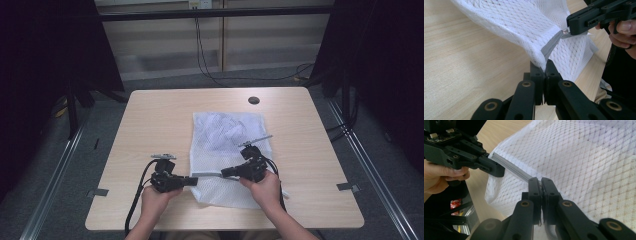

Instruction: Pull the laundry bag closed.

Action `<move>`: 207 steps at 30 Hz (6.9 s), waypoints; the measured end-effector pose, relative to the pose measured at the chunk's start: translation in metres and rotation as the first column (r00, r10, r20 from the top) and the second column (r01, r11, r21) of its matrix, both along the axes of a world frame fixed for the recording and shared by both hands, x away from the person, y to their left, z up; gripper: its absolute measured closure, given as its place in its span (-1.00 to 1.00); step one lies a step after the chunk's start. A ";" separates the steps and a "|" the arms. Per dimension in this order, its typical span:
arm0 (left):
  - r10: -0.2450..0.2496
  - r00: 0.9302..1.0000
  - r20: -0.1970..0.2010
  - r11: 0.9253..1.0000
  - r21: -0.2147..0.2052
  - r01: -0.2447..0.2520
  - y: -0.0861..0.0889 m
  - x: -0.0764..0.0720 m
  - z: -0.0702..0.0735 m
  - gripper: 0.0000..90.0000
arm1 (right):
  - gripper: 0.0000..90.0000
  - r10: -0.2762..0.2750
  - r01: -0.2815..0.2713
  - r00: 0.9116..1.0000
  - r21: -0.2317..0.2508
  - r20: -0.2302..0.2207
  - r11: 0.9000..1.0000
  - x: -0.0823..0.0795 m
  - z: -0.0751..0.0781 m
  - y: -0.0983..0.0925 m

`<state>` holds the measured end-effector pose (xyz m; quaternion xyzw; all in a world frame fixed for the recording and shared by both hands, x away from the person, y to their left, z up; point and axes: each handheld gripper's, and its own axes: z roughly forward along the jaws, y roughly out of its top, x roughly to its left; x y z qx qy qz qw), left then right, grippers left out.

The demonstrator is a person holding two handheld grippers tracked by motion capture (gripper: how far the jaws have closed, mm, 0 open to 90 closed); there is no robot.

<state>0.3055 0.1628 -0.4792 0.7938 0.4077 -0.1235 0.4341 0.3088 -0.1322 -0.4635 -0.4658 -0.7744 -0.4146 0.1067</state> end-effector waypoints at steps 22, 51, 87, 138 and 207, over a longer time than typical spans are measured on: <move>0.006 1.000 -0.001 1.000 -0.005 -0.006 0.001 0.000 0.001 0.96 | 0.93 -0.011 0.011 1.000 0.002 -0.001 1.000 -0.001 0.000 -0.008; 0.012 1.000 -0.008 1.000 -0.007 -0.012 0.002 0.001 0.001 0.96 | 0.93 -0.032 0.032 0.999 -0.008 -0.005 0.999 -0.005 -0.001 -0.027; 0.019 1.000 -0.016 1.000 -0.014 -0.019 0.003 0.002 0.001 0.96 | 0.93 -0.065 0.065 0.998 -0.014 -0.007 0.998 -0.008 -0.002 -0.051; 0.009 1.000 -0.022 1.000 -0.003 -0.009 0.001 0.002 0.001 0.96 | 0.93 -0.070 0.070 0.997 -0.016 -0.013 0.997 -0.013 -0.002 -0.061; -0.005 1.000 -0.023 1.000 -0.007 0.005 -0.005 0.005 0.001 0.96 | 0.93 -0.131 0.130 0.991 -0.034 -0.001 0.991 -0.026 0.002 -0.105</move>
